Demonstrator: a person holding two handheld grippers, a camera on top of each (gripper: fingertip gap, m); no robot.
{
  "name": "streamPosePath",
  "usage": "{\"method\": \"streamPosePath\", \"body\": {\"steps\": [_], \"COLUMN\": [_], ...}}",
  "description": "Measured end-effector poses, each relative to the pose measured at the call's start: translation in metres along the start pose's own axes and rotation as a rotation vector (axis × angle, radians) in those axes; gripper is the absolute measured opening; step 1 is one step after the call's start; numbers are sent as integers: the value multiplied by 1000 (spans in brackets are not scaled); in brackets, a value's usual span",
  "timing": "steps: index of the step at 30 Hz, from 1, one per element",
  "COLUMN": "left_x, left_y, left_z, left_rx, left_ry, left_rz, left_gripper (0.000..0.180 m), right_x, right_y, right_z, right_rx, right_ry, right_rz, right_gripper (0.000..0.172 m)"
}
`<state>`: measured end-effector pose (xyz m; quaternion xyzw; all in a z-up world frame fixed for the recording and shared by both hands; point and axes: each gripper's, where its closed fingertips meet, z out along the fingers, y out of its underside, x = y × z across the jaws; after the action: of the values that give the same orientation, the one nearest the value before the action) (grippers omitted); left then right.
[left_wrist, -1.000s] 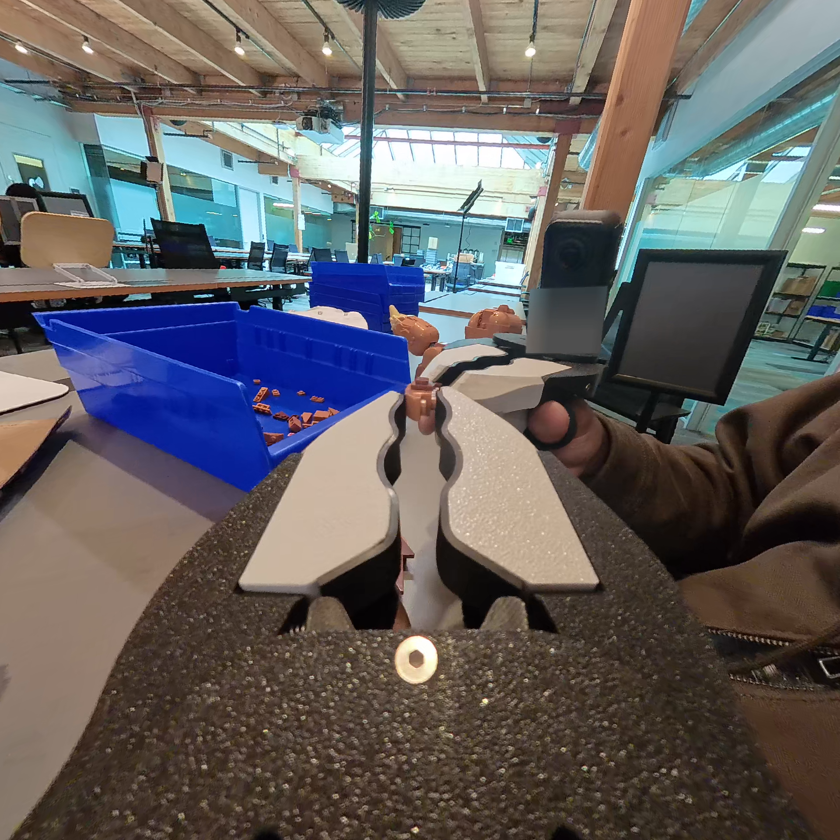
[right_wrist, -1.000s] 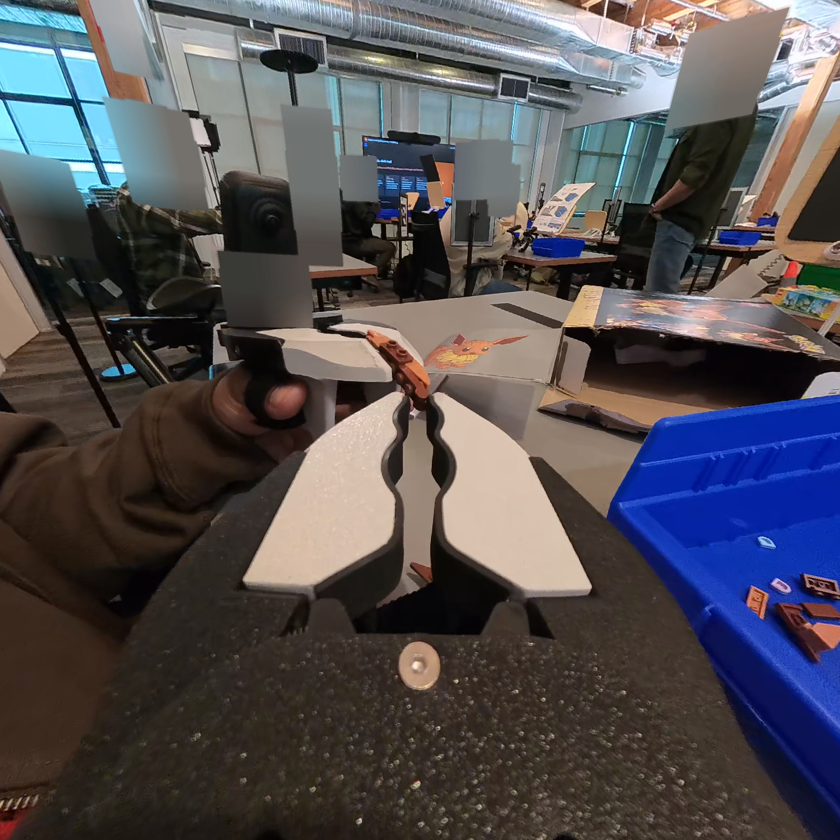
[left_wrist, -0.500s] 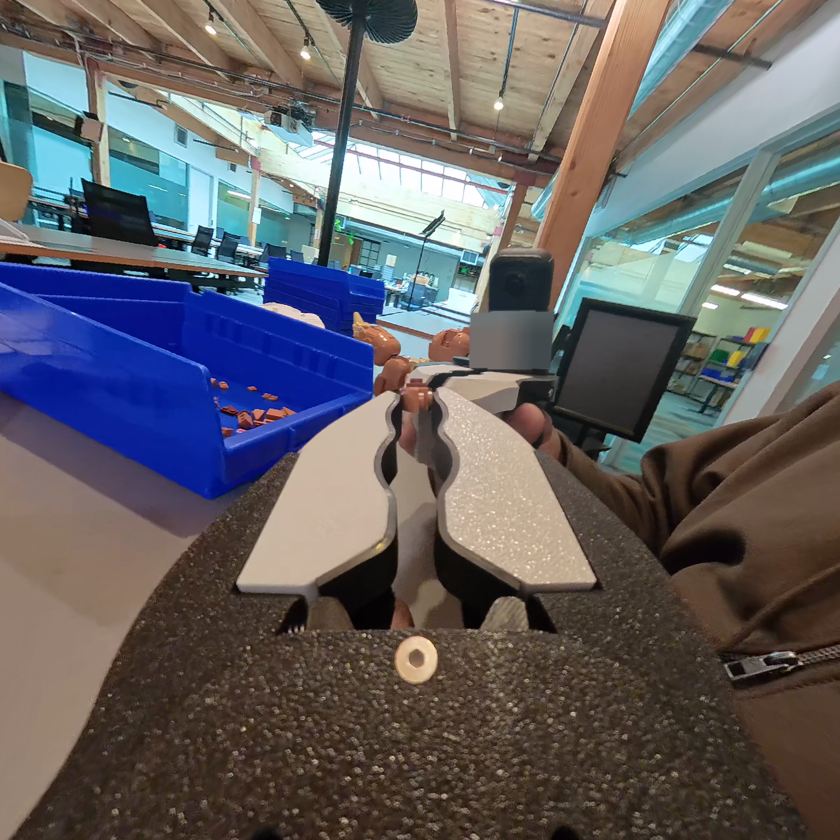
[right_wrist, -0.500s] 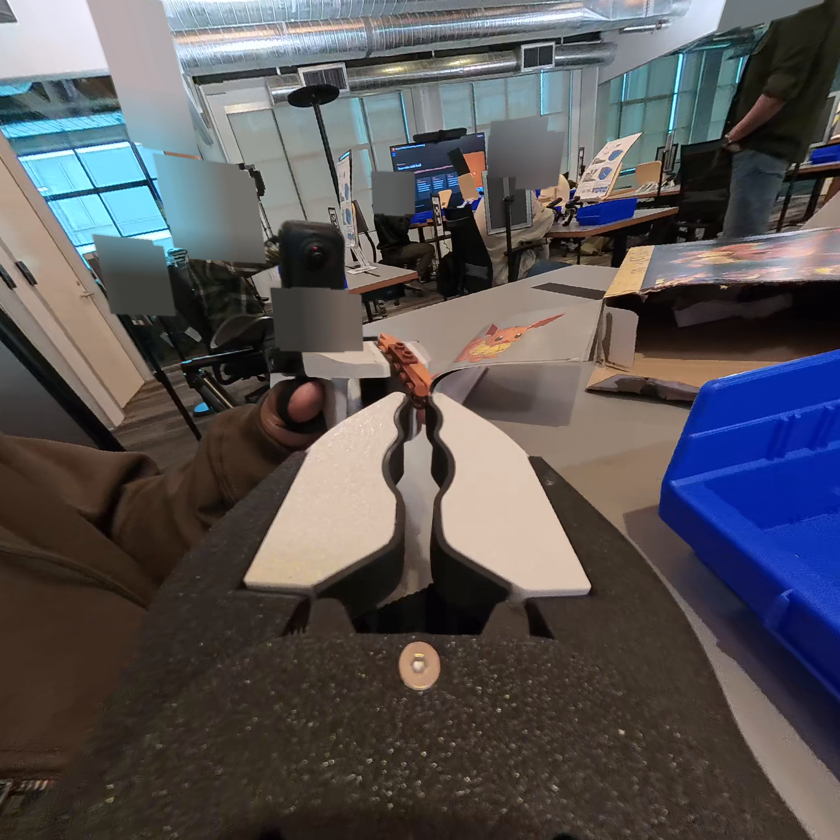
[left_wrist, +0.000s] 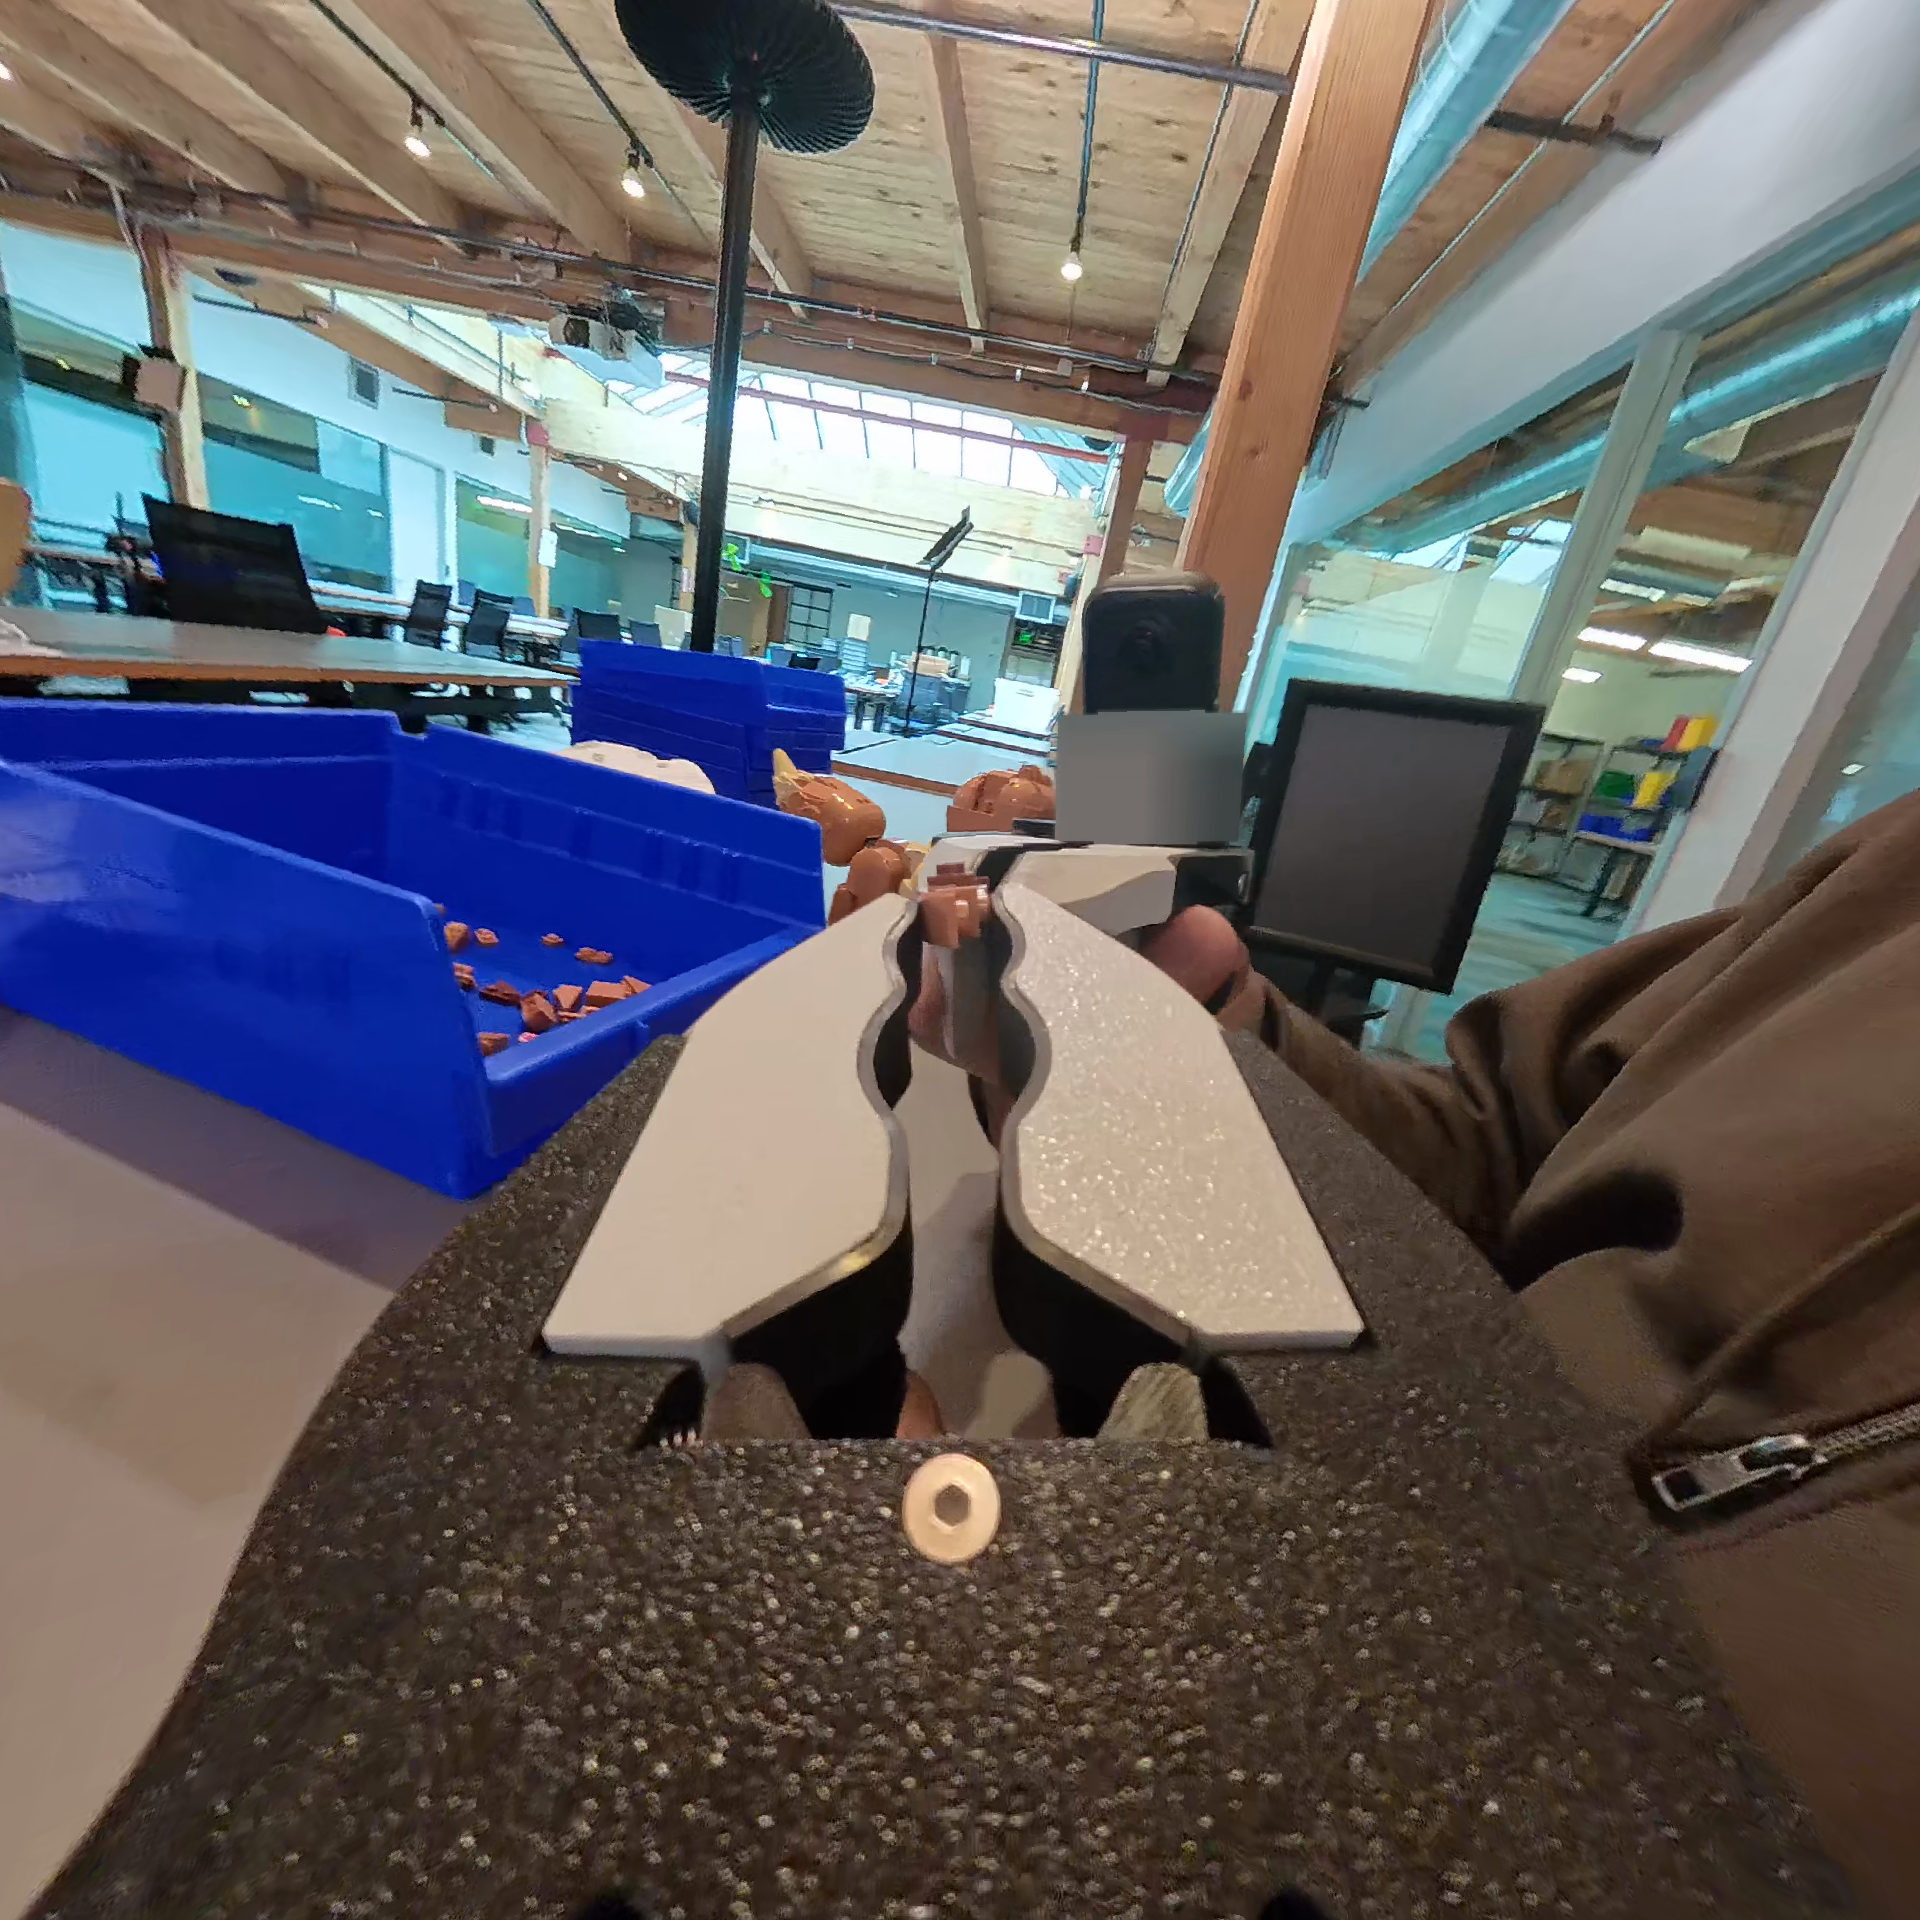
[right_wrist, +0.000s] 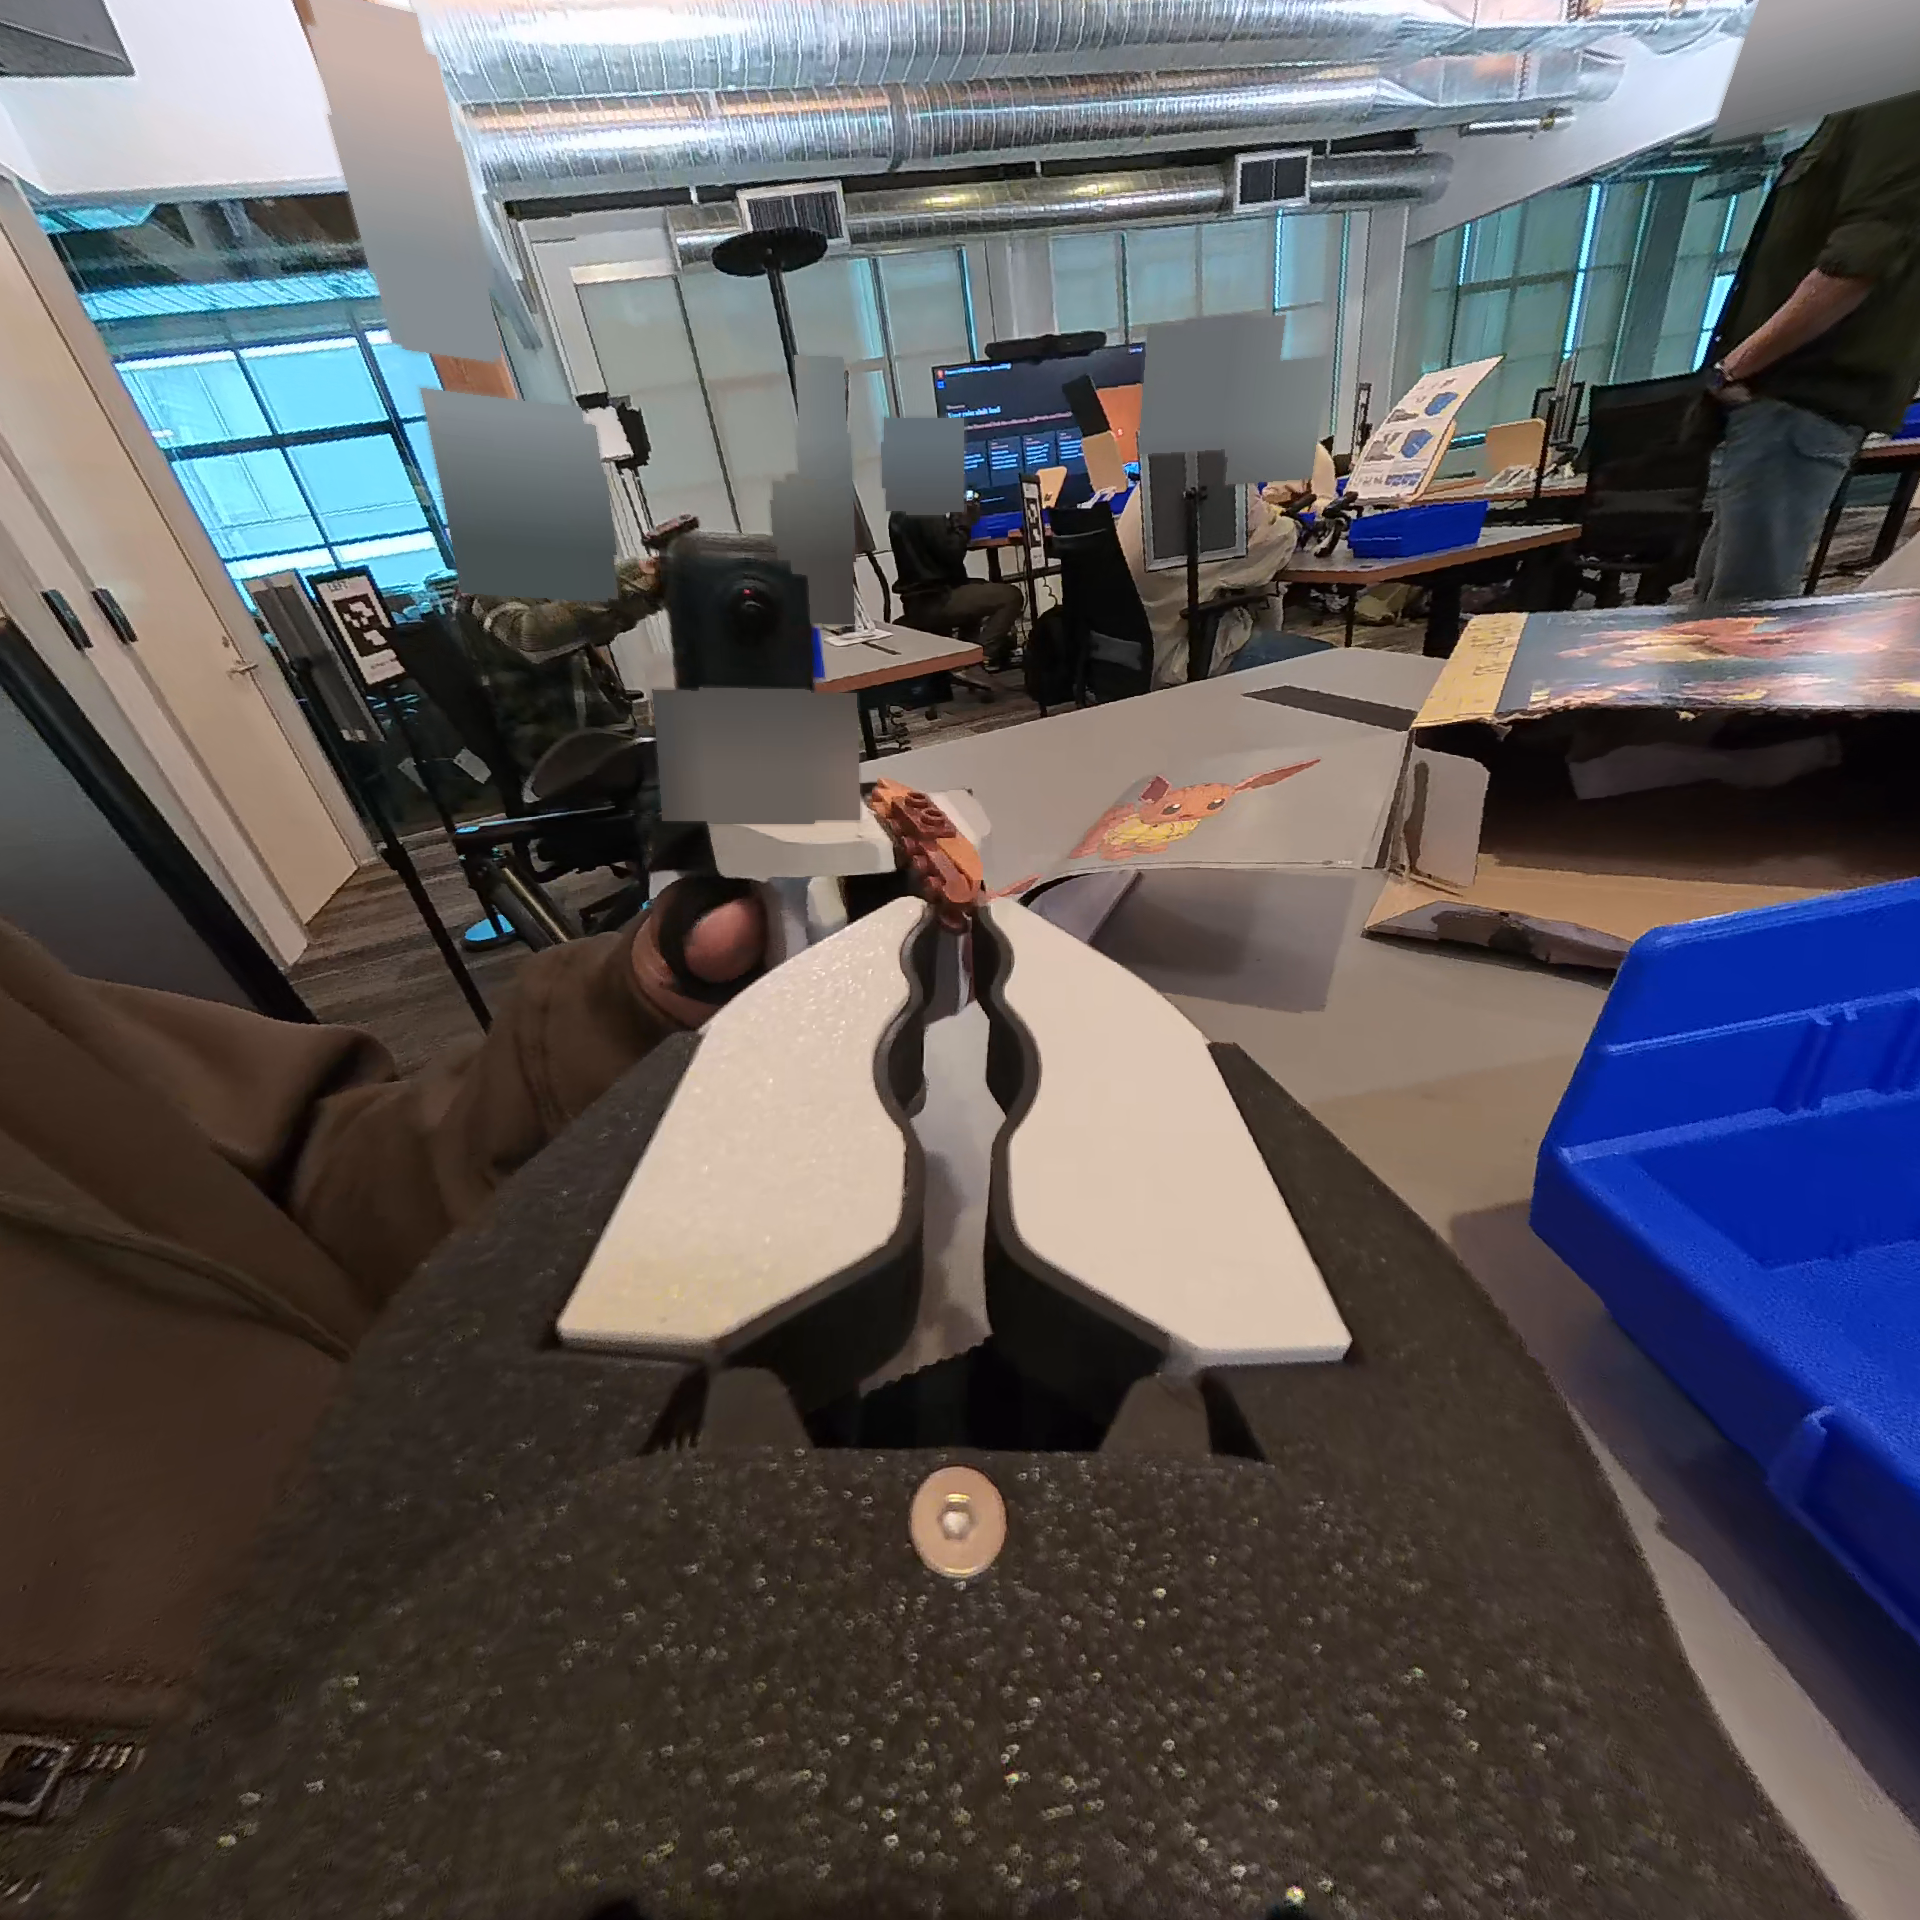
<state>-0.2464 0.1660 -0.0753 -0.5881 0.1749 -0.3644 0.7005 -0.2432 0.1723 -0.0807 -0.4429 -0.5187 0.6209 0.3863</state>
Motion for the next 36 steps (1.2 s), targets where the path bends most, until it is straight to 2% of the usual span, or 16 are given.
{"method": "streamPosePath", "body": {"steps": [12,23,25,36], "left_x": [1,2,2,-3], "left_y": [-4,-1,-1,-3], "left_z": [1,3,4,4], "left_rx": [-24,-50,-51,-67], "left_ry": [-94,-112,-116,-219], "left_rz": [227,289,300,444], "left_gripper": [11,11,12,11], "right_x": [5,-2,1,7], "right_y": [-4,-7,-8,-8], "right_z": [-1,-1,-1,1], "right_rx": [-3,21,20,20], "right_ry": [127,89,114,277], "right_rz": [-163,-162,-174,-231], "right_gripper": [12,15,10,11]}}
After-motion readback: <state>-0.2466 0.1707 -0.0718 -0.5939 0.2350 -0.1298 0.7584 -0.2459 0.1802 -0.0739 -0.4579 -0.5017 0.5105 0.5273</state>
